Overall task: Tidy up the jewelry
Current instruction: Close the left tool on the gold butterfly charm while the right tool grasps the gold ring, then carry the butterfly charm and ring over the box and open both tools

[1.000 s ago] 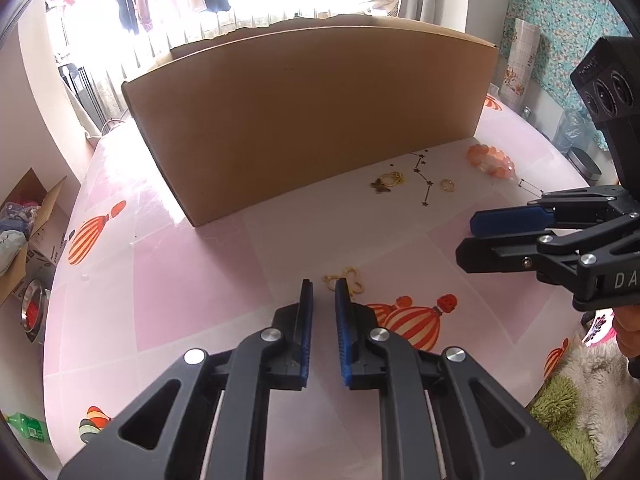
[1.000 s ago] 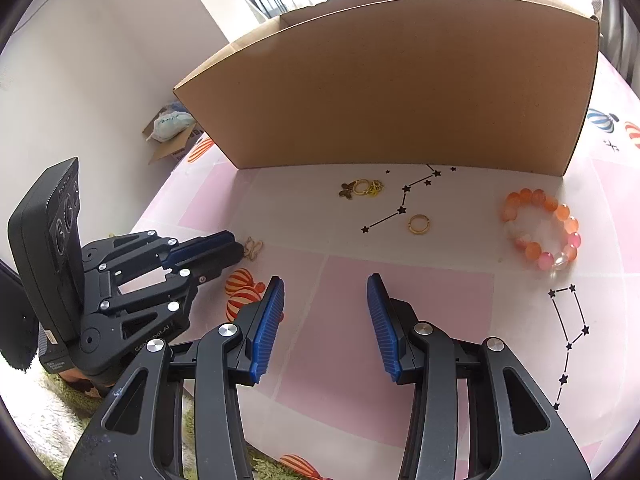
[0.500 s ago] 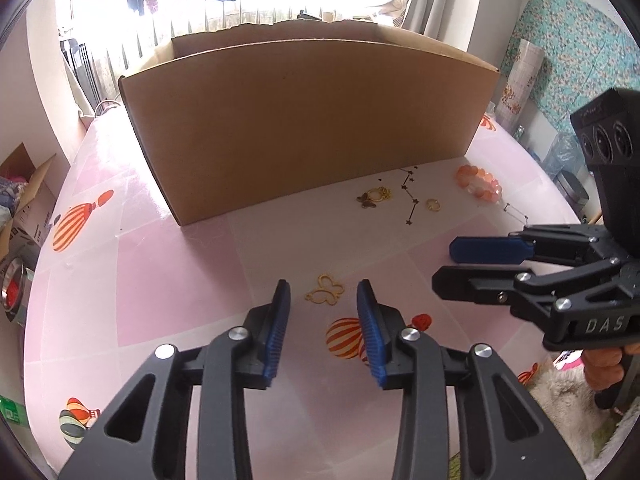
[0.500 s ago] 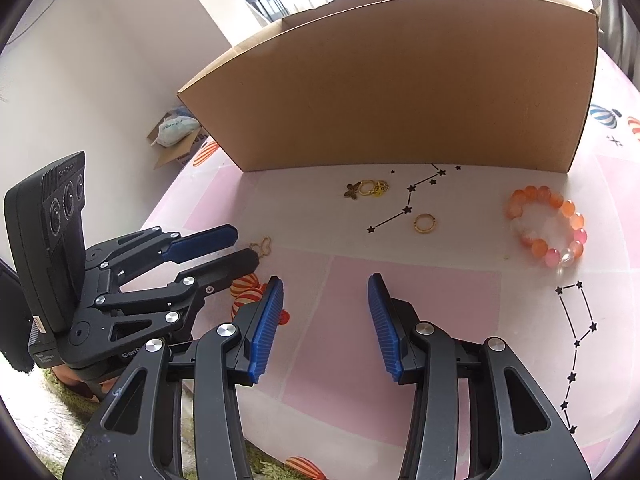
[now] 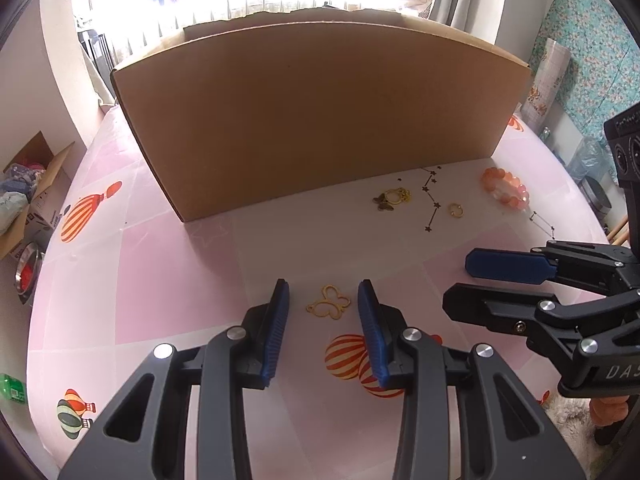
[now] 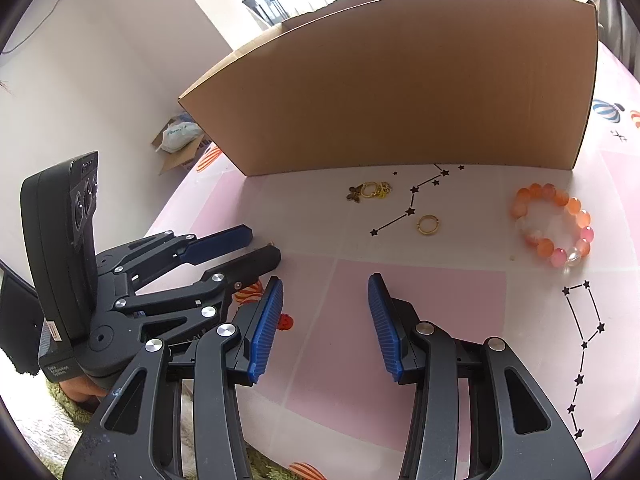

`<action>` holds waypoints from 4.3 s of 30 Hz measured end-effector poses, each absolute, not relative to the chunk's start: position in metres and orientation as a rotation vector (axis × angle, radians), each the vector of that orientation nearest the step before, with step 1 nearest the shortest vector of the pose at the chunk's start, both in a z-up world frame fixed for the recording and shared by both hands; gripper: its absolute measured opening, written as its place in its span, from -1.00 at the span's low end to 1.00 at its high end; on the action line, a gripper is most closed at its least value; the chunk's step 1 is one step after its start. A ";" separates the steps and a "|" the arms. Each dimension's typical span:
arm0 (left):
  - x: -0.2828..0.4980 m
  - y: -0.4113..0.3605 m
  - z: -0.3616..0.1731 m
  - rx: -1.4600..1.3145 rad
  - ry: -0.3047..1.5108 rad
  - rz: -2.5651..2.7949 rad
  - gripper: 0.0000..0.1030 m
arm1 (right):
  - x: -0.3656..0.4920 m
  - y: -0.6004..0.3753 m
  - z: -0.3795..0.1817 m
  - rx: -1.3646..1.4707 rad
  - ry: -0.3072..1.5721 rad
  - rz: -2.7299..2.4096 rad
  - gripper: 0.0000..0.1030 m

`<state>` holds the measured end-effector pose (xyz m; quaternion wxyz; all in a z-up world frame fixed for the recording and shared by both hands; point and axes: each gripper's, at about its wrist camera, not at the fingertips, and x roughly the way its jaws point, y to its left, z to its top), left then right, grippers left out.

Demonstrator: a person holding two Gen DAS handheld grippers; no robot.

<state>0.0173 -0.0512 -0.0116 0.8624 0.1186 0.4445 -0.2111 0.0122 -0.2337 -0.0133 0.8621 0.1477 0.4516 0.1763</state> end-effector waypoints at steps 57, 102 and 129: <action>0.021 -0.030 0.000 0.164 0.827 -0.546 -0.63 | 0.039 -0.232 -0.003 0.077 0.916 0.164 -0.45; 0.063 -0.047 0.141 0.157 0.608 -0.669 -0.63 | 0.055 -0.274 0.148 0.058 0.603 0.330 -0.81; 0.224 -0.149 0.062 0.036 1.264 -0.711 -0.63 | 0.184 -0.306 0.080 -0.076 1.141 0.398 -0.80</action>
